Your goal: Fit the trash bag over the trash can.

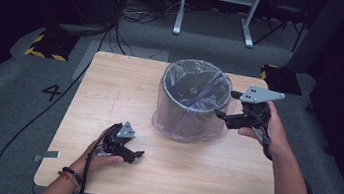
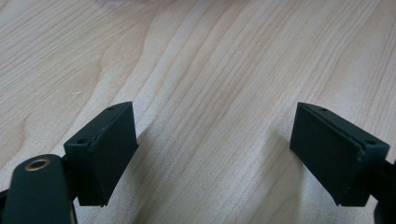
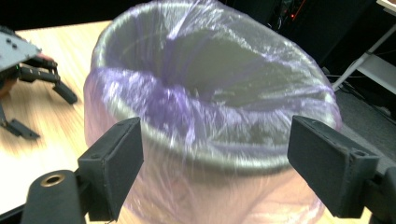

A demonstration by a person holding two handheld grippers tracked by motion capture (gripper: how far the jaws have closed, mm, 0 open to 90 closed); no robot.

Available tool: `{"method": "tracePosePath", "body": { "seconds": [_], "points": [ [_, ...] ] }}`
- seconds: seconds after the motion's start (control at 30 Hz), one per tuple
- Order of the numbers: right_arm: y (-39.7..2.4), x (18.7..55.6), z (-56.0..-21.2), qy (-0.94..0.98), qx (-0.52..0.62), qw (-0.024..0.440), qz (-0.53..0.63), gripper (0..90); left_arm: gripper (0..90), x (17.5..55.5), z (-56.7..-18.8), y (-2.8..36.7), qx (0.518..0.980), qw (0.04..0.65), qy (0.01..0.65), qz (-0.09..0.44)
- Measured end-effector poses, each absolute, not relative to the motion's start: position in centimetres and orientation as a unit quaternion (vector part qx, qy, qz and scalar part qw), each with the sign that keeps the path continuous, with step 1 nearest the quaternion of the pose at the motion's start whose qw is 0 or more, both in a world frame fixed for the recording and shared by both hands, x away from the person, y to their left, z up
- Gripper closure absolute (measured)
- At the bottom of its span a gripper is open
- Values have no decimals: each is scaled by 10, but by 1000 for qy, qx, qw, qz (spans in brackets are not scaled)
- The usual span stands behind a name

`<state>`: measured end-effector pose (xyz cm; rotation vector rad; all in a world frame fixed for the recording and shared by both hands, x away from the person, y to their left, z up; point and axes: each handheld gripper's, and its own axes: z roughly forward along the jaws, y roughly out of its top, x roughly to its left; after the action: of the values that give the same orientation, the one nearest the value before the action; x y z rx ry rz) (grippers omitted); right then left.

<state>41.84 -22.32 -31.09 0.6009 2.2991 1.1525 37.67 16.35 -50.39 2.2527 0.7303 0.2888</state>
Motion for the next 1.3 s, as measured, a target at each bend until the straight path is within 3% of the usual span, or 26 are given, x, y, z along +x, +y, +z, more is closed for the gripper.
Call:
{"method": "tracePosePath", "body": {
  "seconds": [0.47, 1.3],
  "points": [
    [-238, 408, -331, 852, 223, 255, 400, 180, 145, 377, -504, 164, 878, 369, 285, 112],
    [-242, 401, -397, 884, 232, 213, 345, 180, 145, 377, -504, 163, 877, 369, 285, 113]
  ]
}}
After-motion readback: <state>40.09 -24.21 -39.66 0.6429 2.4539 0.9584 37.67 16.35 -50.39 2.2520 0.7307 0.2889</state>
